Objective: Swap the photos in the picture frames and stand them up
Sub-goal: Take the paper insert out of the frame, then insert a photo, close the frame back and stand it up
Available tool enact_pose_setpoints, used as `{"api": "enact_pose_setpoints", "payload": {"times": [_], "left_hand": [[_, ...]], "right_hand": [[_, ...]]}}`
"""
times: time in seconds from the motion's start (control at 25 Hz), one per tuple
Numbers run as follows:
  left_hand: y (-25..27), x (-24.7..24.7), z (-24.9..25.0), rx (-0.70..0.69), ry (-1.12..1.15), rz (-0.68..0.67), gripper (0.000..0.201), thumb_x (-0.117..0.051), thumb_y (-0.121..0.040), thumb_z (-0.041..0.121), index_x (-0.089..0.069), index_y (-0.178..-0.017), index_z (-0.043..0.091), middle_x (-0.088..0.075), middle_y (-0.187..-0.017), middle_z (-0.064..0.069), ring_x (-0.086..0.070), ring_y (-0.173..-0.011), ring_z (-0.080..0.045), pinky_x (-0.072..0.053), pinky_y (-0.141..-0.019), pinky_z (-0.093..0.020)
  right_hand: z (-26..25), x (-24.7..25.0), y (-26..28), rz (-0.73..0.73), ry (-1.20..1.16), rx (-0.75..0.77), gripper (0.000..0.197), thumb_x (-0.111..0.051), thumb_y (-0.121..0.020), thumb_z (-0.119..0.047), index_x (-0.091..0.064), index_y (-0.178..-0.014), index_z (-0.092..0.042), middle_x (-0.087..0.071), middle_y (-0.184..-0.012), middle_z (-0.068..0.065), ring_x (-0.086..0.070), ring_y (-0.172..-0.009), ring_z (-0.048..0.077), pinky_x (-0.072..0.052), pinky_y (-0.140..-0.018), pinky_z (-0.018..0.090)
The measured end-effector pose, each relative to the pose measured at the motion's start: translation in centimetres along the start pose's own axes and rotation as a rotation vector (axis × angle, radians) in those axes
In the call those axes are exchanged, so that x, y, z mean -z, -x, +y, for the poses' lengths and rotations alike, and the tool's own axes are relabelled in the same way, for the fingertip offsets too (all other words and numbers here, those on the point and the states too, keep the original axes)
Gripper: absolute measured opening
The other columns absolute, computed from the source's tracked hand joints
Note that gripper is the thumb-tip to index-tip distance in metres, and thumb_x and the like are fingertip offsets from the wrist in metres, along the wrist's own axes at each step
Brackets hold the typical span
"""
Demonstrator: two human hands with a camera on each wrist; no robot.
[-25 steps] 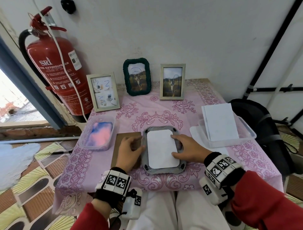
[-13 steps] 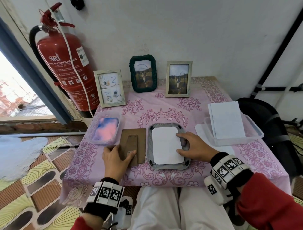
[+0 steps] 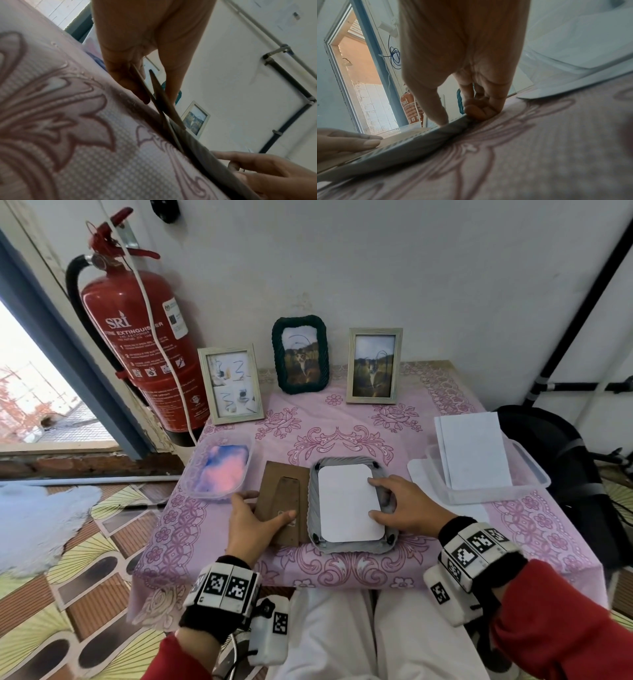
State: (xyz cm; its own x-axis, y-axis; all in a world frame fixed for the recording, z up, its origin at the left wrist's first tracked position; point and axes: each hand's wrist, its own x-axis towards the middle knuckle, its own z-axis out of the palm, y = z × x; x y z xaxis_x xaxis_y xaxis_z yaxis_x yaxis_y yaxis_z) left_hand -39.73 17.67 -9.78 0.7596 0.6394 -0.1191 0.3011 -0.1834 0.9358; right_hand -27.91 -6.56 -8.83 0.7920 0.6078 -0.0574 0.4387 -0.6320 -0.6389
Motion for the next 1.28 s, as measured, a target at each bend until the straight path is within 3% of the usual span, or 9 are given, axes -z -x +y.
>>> {"api": "enact_pose_setpoints", "payload": {"times": [0.12, 0.2, 0.44, 0.64, 0.84, 1.04, 1.12, 1.2, 1.28], "left_hand": [[0.0, -0.1, 0.3, -0.042, 0.063, 0.005, 0.048, -0.076, -0.076, 0.016, -0.042, -0.110, 0.014, -0.063, -0.105, -0.015, -0.064, -0.093, -0.026, -0.055, -0.082, -0.040], [-0.1, 0.0, 0.8, -0.059, 0.082, 0.029, 0.034, -0.065, -0.086, 0.017, -0.047, -0.115, 0.015, -0.065, -0.102, -0.016, -0.063, -0.093, -0.027, -0.054, -0.077, -0.037], [-0.1, 0.7, 2.8, -0.203, -0.028, 0.039, 0.029, -0.054, -0.092, 0.011, -0.055, -0.122, 0.011, -0.064, -0.091, -0.006, -0.061, -0.082, -0.016, -0.047, -0.065, -0.023], [-0.1, 1.2, 4.6, -0.313, 0.069, 0.107, 0.028, -0.052, -0.093, 0.012, -0.053, -0.121, 0.014, -0.064, -0.091, -0.006, -0.062, -0.079, -0.013, -0.049, -0.065, -0.024], [-0.3, -1.4, 3.8, -0.132, 0.233, -0.072, 0.031, -0.057, -0.090, 0.007, -0.053, -0.121, 0.008, -0.066, -0.089, -0.012, -0.063, -0.083, -0.023, -0.054, -0.068, -0.031], [0.3, -4.4, 1.9, -0.041, 0.225, -0.154, 0.031, -0.057, -0.090, 0.005, -0.053, -0.121, 0.003, -0.067, -0.097, -0.022, -0.064, -0.079, -0.022, -0.054, -0.062, -0.025], [0.5, -5.1, 1.7, -0.033, 0.230, -0.159, 0.031, -0.057, -0.089, 0.004, -0.053, -0.120, 0.002, -0.067, -0.097, -0.022, -0.064, -0.078, -0.022, -0.055, -0.061, -0.023], [0.6, -5.5, 1.7, -0.041, 0.214, -0.151, 0.031, -0.057, -0.090, 0.005, -0.054, -0.121, 0.002, -0.067, -0.099, -0.024, -0.065, -0.084, -0.028, -0.057, -0.070, -0.035], [0.8, -5.7, 1.8, -0.060, 0.182, -0.149, 0.032, -0.057, -0.090, 0.007, -0.054, -0.122, 0.003, -0.067, -0.099, -0.024, -0.066, -0.091, -0.033, -0.056, -0.080, -0.045]], "right_hand": [[0.0, 0.0, 0.1, 0.002, -0.011, 0.000, 0.063, -0.070, -0.079, -0.020, -0.044, -0.136, -0.010, -0.049, -0.095, 0.002, -0.044, -0.091, 0.012, -0.029, -0.074, 0.012], [0.1, 0.1, 0.1, -0.001, -0.012, -0.002, 0.063, -0.070, -0.080, -0.020, -0.044, -0.136, -0.010, -0.049, -0.096, 0.002, -0.044, -0.092, 0.012, -0.029, -0.074, 0.012], [-0.2, 0.1, 0.4, -0.003, -0.029, -0.009, 0.061, -0.069, -0.081, -0.020, -0.044, -0.136, -0.011, -0.047, -0.096, 0.003, -0.044, -0.089, 0.012, -0.029, -0.072, 0.011], [-0.4, 0.2, 0.5, 0.000, -0.033, 0.006, 0.059, -0.069, -0.081, -0.018, -0.045, -0.134, -0.009, -0.047, -0.095, 0.003, -0.042, -0.090, 0.012, -0.028, -0.073, 0.012], [-0.5, 0.1, 0.8, 0.019, -0.069, 0.011, 0.057, -0.068, -0.081, -0.016, -0.046, -0.132, -0.007, -0.048, -0.093, 0.005, -0.044, -0.089, 0.013, -0.031, -0.076, 0.014], [-0.5, 0.1, 0.8, -0.001, -0.107, -0.018, 0.051, -0.063, -0.085, -0.016, -0.043, -0.130, -0.005, -0.047, -0.096, 0.002, -0.043, -0.091, 0.010, -0.029, -0.077, 0.013], [-0.5, 0.0, 0.6, -0.001, -0.156, -0.048, 0.046, -0.054, -0.091, -0.017, -0.040, -0.133, -0.005, -0.047, -0.106, 0.001, -0.043, -0.101, 0.009, -0.030, -0.085, 0.015], [-0.5, -0.1, 0.6, -0.007, -0.172, -0.068, 0.046, -0.046, -0.096, -0.021, -0.034, -0.139, -0.007, -0.045, -0.130, 0.002, -0.040, -0.123, 0.012, -0.030, -0.104, 0.022], [-0.3, -0.3, 0.6, -0.007, -0.171, -0.067, 0.049, -0.043, -0.098, -0.024, -0.030, -0.142, -0.010, -0.039, -0.142, 0.003, -0.034, -0.133, 0.013, -0.026, -0.112, 0.028]]}}
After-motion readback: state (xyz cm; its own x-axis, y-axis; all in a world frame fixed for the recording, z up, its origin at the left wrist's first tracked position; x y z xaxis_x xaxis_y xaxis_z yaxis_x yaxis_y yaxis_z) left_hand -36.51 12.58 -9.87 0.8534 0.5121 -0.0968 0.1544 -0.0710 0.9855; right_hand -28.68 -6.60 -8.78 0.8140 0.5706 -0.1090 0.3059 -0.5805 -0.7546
